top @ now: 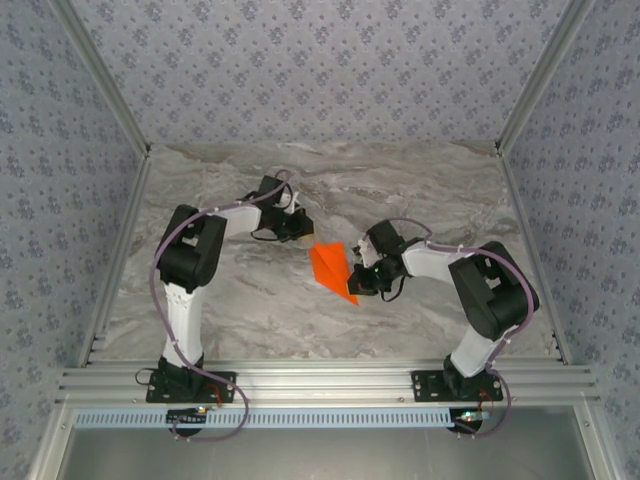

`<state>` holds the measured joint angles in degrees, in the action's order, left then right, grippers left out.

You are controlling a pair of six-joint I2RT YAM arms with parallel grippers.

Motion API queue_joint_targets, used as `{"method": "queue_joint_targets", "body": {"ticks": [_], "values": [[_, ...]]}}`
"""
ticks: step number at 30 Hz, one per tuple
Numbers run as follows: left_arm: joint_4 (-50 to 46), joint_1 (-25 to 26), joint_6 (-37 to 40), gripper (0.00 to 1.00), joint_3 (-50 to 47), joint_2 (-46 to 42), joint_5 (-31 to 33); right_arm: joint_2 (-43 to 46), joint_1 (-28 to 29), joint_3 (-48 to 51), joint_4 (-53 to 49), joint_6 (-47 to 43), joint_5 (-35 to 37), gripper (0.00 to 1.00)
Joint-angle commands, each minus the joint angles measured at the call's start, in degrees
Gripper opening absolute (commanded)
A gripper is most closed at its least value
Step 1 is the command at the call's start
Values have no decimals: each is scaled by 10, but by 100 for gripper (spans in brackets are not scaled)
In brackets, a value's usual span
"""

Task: Fold a paper plane with a square sheet of paper (fold left side to right side)
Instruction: Fourth fold the wing at the center of the table, then turn over the paper at the center of the table.

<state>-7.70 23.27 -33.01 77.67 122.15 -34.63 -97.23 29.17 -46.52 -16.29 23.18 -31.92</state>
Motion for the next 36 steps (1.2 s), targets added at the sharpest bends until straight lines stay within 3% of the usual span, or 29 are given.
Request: {"method": "queue_joint_targets", "body": {"ticks": [1,6,10,14,17,30,33,36], "values": [[-18,-13,17,16,13,-47,3,-11,0,17,-20,13,30,0],[-8,-18,0,32,-47,-137,7,33,1,6,47,34,5,16],[68,-6,-61,44,-148,-207,-5,90,-5,13,71,32,26,33],[125,29,-114,49,-225,-241,5,153,-26,39,75,17,56,50],[160,59,-142,49,-250,-228,9,192,-44,62,91,21,61,57],[220,108,-182,46,-195,-106,-8,250,-71,97,102,32,43,61],[251,109,-198,39,-184,-86,-22,266,-95,115,126,51,2,62],[273,109,-208,22,-172,-78,-37,288,-126,136,149,65,-37,71]]}}
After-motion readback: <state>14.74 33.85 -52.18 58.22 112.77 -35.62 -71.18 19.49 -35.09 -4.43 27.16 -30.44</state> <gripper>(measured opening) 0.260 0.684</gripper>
